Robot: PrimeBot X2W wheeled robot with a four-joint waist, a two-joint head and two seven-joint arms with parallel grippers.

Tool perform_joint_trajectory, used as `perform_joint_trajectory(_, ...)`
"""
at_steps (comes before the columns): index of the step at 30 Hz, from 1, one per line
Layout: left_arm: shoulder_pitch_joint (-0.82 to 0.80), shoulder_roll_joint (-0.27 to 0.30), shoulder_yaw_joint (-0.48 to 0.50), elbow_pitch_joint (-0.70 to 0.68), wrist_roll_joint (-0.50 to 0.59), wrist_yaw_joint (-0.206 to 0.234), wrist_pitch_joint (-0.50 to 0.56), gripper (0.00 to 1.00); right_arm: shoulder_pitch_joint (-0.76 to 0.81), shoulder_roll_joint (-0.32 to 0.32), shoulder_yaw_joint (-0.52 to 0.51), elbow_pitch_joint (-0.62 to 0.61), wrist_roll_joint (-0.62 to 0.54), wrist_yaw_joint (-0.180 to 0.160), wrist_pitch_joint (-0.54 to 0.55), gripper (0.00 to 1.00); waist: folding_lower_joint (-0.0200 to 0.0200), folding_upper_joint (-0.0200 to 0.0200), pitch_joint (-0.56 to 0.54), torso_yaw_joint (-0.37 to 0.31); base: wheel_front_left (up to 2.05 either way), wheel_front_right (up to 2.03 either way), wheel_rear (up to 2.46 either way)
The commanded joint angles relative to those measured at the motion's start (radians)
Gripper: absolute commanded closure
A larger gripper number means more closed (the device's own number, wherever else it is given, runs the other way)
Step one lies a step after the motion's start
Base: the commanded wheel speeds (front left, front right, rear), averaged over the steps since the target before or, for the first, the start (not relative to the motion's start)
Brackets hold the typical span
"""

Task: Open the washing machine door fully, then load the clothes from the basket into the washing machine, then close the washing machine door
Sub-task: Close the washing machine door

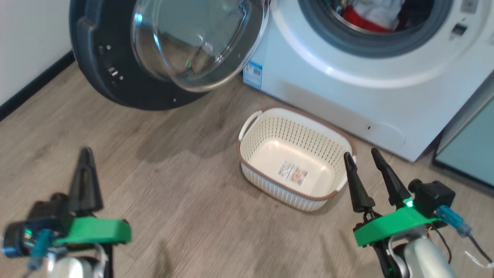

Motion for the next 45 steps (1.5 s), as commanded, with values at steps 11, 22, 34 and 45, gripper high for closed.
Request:
perform_joint_trajectory(11, -0.364, 0.203, 0.293, -0.074, 0.006, -0.047, -0.013, 1.0, -0.099, -0.061, 0.056, -0.091, -0.089, 0.0, -0.007, 0.0, 0.0, 0.0, 0.194, -0.08, 0.0, 0.0, 0.0)
perform_joint_trajectory(22, -0.699, 0.391, 0.469, 0.272, -0.049, -0.106, -0.013, 1.0, -0.193, -0.106, 0.112, -0.148, -0.119, 0.0, 0.001, 0.0, 0.0, 0.0, 0.317, -0.165, 0.0, 0.0, 0.0)
perform_joint_trajectory(34, -0.987, 0.531, 0.707, 0.944, -0.279, -0.091, 0.026, 1.0, -0.22, -0.115, 0.137, -0.136, -0.102, 0.0, -0.004, 0.0, 0.0, 0.0, 0.362, -0.248, 0.0, 0.0, 0.0)
perform_joint_trajectory(45, -1.134, 0.551, 0.932, 1.247, -0.558, -0.109, 0.218, 1.0, -0.225, -0.106, 0.154, -0.124, -0.092, 0.0, -0.007, 0.0, 0.0, 0.0, 0.361, -0.255, 0.0, 0.0, 0.0)
